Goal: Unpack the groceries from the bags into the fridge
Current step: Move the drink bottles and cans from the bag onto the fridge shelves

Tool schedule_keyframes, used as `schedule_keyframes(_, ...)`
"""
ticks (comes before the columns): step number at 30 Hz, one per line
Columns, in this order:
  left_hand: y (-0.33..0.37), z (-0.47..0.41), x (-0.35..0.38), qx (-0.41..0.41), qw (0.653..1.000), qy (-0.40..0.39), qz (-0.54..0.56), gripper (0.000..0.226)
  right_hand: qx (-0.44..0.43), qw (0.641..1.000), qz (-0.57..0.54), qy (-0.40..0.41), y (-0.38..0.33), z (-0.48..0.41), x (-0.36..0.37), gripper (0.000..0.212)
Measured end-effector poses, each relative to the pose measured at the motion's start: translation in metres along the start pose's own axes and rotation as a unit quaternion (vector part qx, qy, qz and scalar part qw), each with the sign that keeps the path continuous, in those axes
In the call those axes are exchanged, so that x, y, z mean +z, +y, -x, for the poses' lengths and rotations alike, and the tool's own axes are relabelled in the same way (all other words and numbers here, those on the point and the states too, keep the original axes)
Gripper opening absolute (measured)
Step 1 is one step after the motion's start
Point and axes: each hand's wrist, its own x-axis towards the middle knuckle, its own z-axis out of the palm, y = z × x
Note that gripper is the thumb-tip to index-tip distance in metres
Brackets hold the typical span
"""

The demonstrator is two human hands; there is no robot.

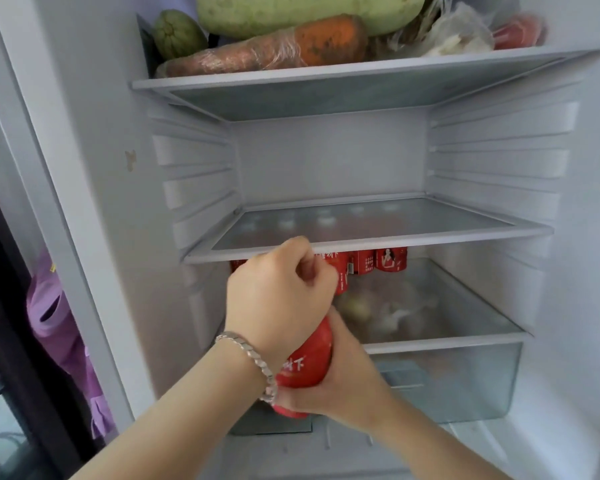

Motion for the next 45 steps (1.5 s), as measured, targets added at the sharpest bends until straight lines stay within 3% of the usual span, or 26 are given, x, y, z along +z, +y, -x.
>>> schedule_keyframes(5,0.008,0.000,0.021,0.002,0.992,-0.016,0.124,0.027,-0.009,0.964,0.034,0.262,0.010,0.011,-0.037,0.081)
schedule_keyframes(8,-0.012,0.013,0.050,0.016,0.995,-0.032,0.089,0.018,0.020,0.929,0.069,0.363,0.021,0.016,-0.059,0.078)
schedule_keyframes(10,-0.028,0.017,0.073,0.102,0.994,-0.025,-0.021,0.012,0.045,0.922,0.076,0.376,0.027,0.015,-0.070,0.078)
schedule_keyframes(13,-0.042,0.010,0.101,0.302,0.945,-0.087,-0.087,0.020,0.077,0.927,0.087,0.357,0.033,0.007,-0.083,0.078)
schedule_keyframes(14,-0.048,0.007,0.111,0.332,0.930,-0.113,-0.114,0.023,0.086,0.930,0.091,0.346,0.034,0.004,-0.086,0.078)
schedule_keyframes(15,-0.051,0.001,0.118,0.327,0.923,-0.136,-0.151,0.025,0.091,0.932,0.093,0.339,0.037,0.000,-0.088,0.078)
schedule_keyframes(19,-0.058,-0.017,0.127,0.181,0.919,-0.244,-0.251,0.055,0.104,0.932,0.102,0.332,0.048,-0.020,-0.098,0.083)
schedule_keyframes(23,-0.084,-0.024,0.131,0.150,0.875,-0.307,-0.342,0.054,0.163,0.940,0.135,0.269,0.067,-0.056,-0.115,0.091)
schedule_keyframes(29,-0.094,-0.018,0.128,0.095,0.888,-0.328,-0.307,0.054,0.283,0.894,0.271,0.218,0.082,-0.112,-0.114,0.102)
schedule_keyframes(37,-0.093,-0.015,0.120,-0.004,0.894,-0.369,-0.255,0.051,0.334,0.836,0.360,0.245,0.077,-0.131,-0.086,0.095)
schedule_keyframes(45,-0.085,-0.010,0.117,-0.048,0.896,-0.384,-0.219,0.046,0.381,0.792,0.435,0.196,0.067,-0.131,-0.053,0.128)
